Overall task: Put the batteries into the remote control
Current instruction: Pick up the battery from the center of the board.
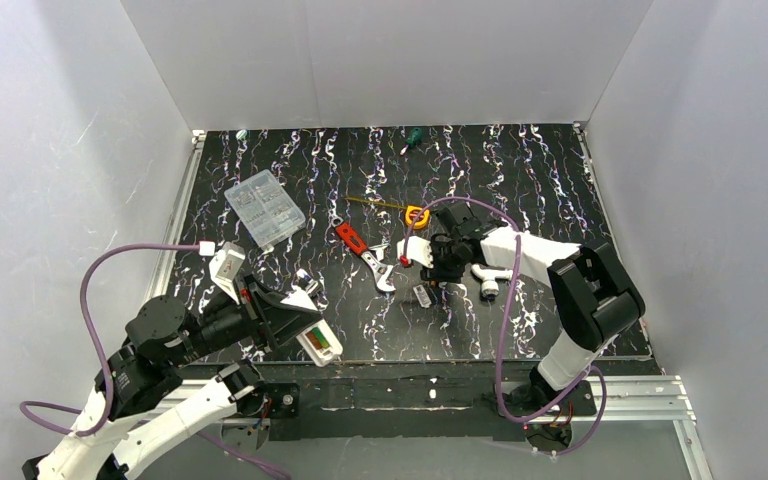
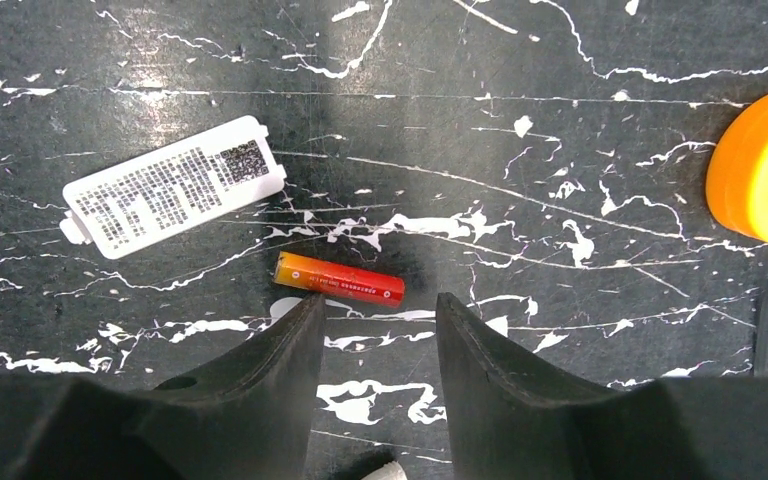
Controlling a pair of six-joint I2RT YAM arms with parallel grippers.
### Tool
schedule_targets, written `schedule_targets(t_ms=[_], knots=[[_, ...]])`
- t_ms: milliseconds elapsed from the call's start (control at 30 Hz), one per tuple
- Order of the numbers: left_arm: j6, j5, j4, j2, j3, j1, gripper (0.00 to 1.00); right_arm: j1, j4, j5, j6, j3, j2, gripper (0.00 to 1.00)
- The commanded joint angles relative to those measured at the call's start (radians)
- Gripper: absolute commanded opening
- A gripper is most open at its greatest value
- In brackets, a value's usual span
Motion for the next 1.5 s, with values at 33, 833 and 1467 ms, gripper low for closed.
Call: schedule_targets(t_ms=[33, 833, 1467], knots=[[0.012, -0.004, 0.06, -0.018, 0.03, -0.001, 0.0, 0.013, 0.047, 0.011, -0.016, 0.008, 0.014, 0.54], [0.006, -0.009, 0.058, -0.02, 0.03, 0.0, 0.0, 0.074, -0.007, -0.021, -0.029, 0.084, 0.084, 0.56], [0.011, -0.015, 0.046, -0.024, 0.039, 0.0, 0.0, 0.09, -0.177, -0.055, -0.039, 0.212, 0.174, 0.4]])
